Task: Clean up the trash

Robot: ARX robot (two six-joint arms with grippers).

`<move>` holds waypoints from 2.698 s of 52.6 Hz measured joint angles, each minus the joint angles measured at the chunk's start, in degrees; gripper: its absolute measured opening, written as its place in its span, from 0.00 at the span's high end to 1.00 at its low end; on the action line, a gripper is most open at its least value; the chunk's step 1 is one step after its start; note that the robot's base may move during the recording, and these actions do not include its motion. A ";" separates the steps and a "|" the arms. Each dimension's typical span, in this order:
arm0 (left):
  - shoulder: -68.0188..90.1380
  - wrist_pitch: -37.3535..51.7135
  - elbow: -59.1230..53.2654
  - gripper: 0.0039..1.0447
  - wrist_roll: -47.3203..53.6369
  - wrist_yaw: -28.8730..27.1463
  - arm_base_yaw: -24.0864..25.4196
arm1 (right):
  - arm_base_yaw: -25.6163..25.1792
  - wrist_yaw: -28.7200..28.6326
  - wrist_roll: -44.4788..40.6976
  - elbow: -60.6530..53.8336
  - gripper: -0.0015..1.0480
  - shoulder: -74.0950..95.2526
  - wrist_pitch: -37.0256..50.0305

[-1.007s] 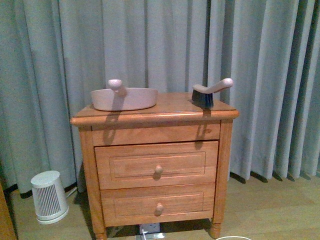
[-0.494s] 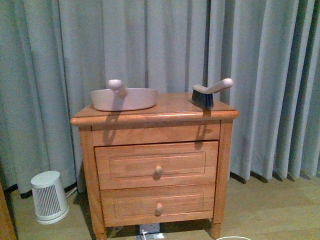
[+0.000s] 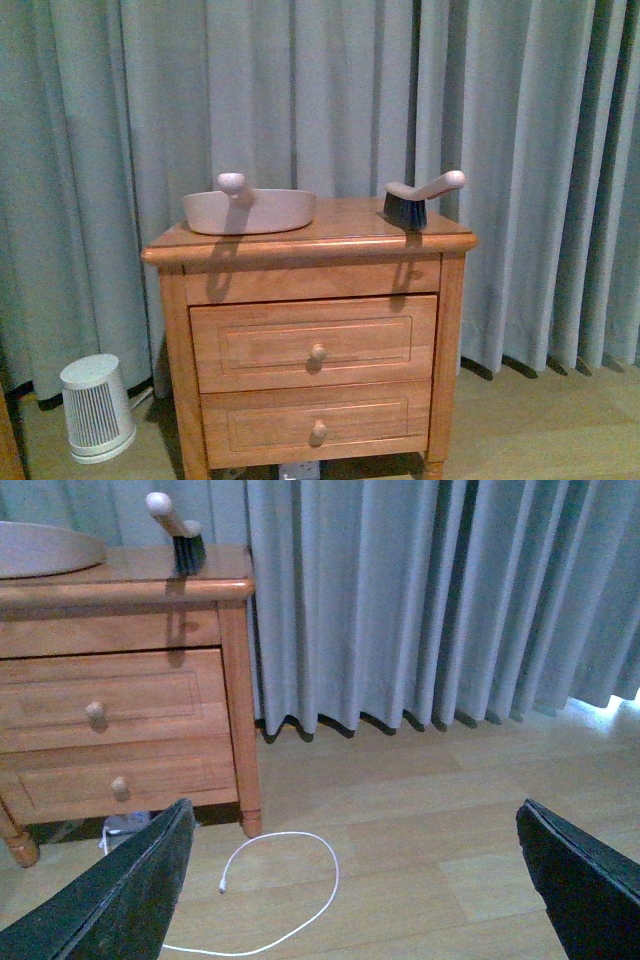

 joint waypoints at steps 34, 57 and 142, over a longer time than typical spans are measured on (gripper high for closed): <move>0.00 0.00 0.00 0.07 0.00 0.00 0.00 | 0.00 -0.02 0.00 0.00 0.07 0.00 0.00; 0.00 0.00 0.00 0.07 0.00 0.00 0.00 | 0.00 0.00 0.00 0.00 0.07 -0.02 0.00; 43.08 10.75 24.06 0.07 7.10 -9.29 -4.81 | 0.00 -0.02 0.00 0.00 0.07 0.00 -0.09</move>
